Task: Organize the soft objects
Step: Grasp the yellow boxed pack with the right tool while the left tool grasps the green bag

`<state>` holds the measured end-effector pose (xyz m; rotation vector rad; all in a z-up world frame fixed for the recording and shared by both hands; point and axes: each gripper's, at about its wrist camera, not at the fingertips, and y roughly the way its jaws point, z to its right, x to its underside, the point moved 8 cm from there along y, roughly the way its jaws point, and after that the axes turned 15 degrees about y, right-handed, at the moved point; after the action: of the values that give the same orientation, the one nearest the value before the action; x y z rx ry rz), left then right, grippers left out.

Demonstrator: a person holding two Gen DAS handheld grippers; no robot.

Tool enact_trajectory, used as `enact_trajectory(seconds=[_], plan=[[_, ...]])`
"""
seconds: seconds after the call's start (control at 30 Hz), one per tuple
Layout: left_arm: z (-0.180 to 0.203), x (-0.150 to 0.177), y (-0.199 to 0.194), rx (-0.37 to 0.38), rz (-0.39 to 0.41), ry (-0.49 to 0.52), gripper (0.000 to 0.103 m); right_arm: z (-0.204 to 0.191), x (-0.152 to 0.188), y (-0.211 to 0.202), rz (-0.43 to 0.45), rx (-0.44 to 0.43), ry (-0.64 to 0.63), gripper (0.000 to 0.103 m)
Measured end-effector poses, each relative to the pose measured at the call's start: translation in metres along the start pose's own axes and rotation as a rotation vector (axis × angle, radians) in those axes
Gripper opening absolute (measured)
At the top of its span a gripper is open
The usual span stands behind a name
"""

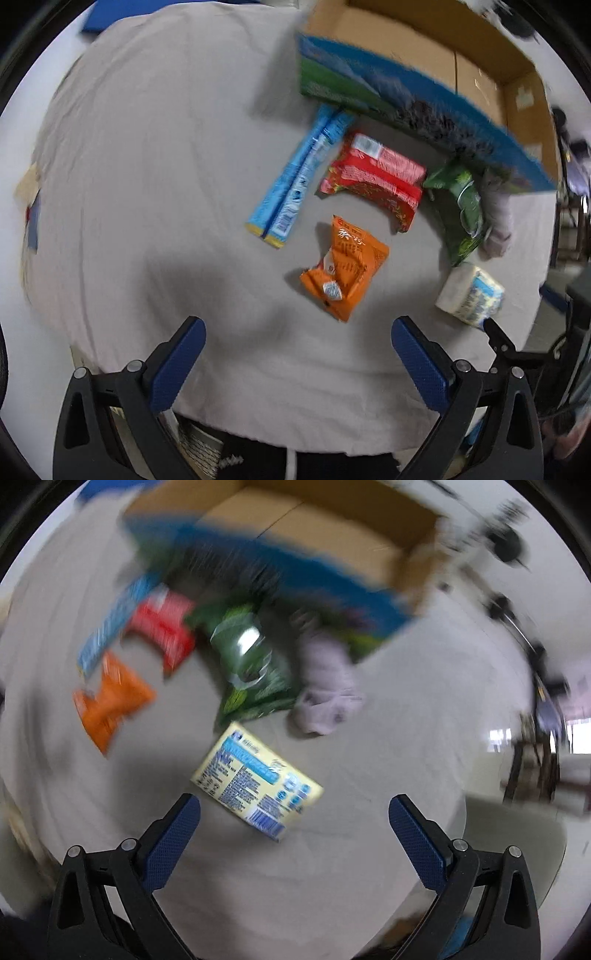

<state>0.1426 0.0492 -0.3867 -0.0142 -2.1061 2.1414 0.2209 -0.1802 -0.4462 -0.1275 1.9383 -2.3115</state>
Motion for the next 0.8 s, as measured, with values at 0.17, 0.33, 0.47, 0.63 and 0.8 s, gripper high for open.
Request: enact_trajectory(seconds=[0.17, 0.33, 0.47, 0.63, 0.8], plan=[[0.017, -0.005, 0.037, -0.013, -0.061, 0.080, 0.103, -0.021, 0.000, 0.050, -0.082, -0.020, -0.162, 0.102], [0.029, -0.006, 0.042, -0.032, -0.048, 0.106, 0.103, -0.024, 0.005, 0.061, -0.157, -0.164, -0.023, 0.083], [0.034, -0.006, 0.034, -0.022, -0.059, 0.082, 0.103, 0.011, 0.014, 0.067, -0.232, -0.268, 0.367, 0.078], [0.055, -0.022, 0.019, 0.006, -0.038, 0.038, 0.103, 0.039, 0.027, 0.073, -0.226, -0.371, 0.652, 0.079], [0.093, -0.049, 0.011, 0.107, -0.036, -0.015, 0.103, 0.029, 0.049, 0.072, -0.195, -0.314, 0.589, 0.077]])
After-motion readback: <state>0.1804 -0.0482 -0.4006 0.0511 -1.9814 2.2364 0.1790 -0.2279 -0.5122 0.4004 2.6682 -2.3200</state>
